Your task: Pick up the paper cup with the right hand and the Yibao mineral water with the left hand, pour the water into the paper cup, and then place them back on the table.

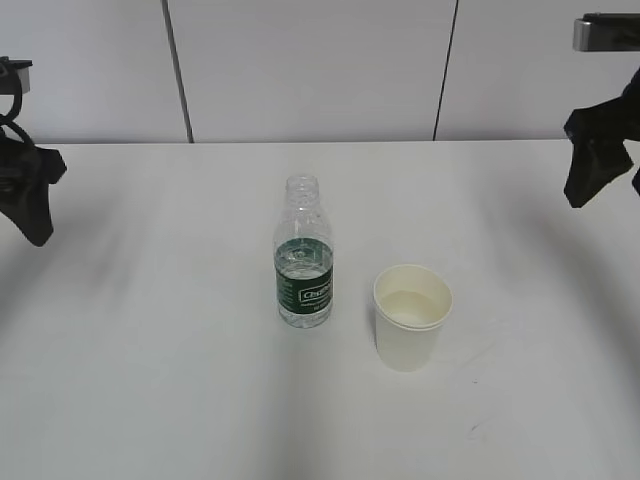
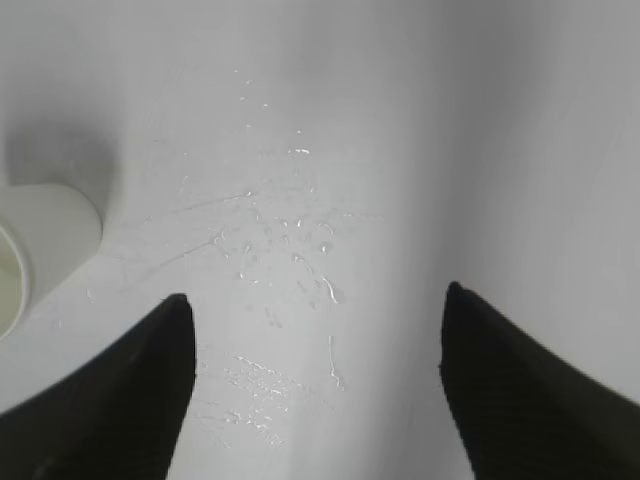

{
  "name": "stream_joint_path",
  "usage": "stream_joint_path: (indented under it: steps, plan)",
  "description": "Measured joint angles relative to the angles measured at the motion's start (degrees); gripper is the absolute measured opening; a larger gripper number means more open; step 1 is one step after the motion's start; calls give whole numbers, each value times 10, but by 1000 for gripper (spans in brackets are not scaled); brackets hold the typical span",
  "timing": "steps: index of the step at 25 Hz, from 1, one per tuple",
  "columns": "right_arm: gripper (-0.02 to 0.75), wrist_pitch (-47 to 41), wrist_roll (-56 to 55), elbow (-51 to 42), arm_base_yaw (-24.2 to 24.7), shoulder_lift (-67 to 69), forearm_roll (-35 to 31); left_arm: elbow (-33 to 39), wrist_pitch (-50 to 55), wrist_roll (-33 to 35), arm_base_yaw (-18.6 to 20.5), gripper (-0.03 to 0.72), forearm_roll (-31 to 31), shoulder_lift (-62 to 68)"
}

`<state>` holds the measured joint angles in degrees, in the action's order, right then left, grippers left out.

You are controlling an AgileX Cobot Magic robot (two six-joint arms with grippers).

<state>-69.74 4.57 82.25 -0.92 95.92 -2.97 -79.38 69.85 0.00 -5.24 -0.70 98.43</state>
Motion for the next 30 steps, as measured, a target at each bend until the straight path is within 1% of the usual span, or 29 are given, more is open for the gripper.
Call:
stream_joint_path:
  steps: [6,9,15,22,30]
  plan:
    - [593,-3,5,2,0,0,-11,0,0,0,0,480,11,-2]
    - [593,-3,6,-9,0,-9,-8,14,0,0,0,480,11,-18]
    - [593,-4,9,-66,0,-91,-4,102,1,0,0,480,15,-100]
    - [592,-6,9,-168,0,-209,-4,202,1,0,0,480,18,-222]
    - [588,-6,9,-279,0,-327,-3,292,4,0,0,480,18,-367]
